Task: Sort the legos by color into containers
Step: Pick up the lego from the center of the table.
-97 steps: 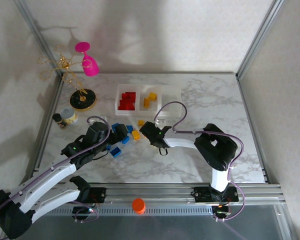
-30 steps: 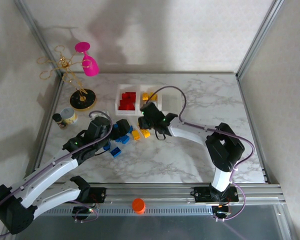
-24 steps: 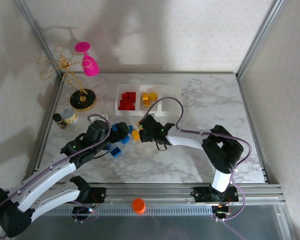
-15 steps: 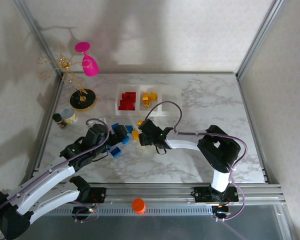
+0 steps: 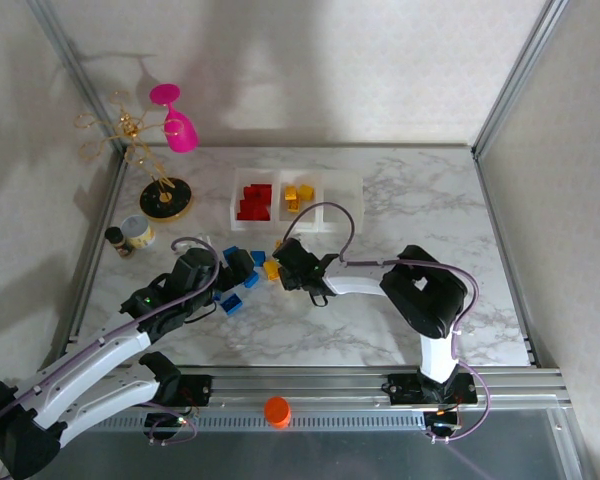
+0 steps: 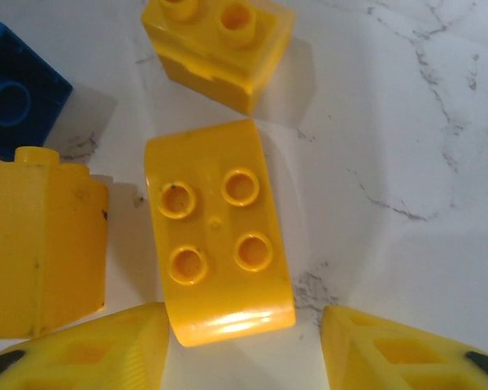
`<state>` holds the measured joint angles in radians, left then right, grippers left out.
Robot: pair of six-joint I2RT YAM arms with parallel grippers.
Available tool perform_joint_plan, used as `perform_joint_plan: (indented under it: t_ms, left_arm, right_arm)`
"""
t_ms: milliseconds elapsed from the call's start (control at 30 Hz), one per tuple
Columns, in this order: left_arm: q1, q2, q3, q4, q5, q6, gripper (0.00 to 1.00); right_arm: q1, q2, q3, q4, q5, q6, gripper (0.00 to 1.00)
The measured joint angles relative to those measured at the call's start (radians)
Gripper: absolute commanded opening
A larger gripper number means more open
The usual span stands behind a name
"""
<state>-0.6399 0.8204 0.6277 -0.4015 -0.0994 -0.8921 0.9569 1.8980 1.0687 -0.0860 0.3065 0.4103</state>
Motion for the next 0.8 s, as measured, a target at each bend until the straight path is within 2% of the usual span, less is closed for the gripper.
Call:
perform_joint_plan:
  t_ms: [333, 600, 800]
  left_arm:
    - [0.000, 0.013, 0.000, -0.001, -0.003, 0.001, 1.00]
    - [0.000, 0.017, 0.012, 0.000, -0.005, 0.005, 1.00]
    - [0.000, 0.076, 0.067, 0.011, -0.005, 0.025, 1.00]
  right_arm:
    - [-0.002, 0.013, 0.029, -0.003, -0.015, -0.045, 0.34]
    - [-0.019, -0.127, 0.019, -0.058, -0.023, -0.040, 0.31]
    - [-0.101, -0.187, 0.077, -0.109, -0.015, -0.033, 0.28]
